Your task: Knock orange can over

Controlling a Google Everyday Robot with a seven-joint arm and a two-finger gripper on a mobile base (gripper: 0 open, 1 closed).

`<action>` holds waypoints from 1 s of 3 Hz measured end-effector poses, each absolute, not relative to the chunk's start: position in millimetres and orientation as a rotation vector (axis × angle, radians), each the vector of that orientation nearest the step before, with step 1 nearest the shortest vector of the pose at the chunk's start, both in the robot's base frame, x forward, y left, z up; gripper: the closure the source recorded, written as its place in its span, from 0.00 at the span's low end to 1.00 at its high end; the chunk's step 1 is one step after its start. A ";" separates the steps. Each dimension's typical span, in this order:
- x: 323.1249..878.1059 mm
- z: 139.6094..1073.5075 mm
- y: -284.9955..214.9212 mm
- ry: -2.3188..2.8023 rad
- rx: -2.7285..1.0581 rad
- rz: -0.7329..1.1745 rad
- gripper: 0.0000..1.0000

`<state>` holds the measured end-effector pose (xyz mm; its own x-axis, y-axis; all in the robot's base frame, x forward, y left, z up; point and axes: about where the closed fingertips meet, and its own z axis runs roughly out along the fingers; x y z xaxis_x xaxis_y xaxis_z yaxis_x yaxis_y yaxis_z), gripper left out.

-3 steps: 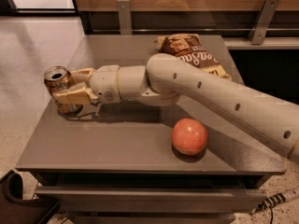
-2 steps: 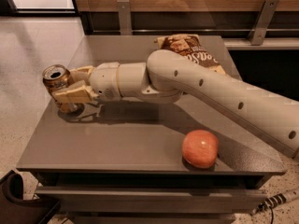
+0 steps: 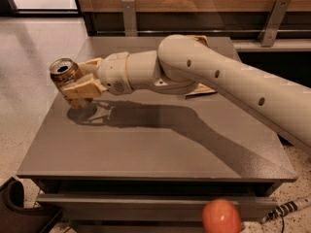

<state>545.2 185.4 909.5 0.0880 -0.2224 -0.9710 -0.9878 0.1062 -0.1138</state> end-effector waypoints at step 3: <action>570.4 928.9 148.2 1.480 -1.411 0.778 1.00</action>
Offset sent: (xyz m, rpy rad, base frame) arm 0.0328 -0.0480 0.0317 -0.2410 -0.0259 -0.0806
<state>570.4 148.2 928.9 0.0782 -0.3987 -0.9137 -0.9788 0.1435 -0.1464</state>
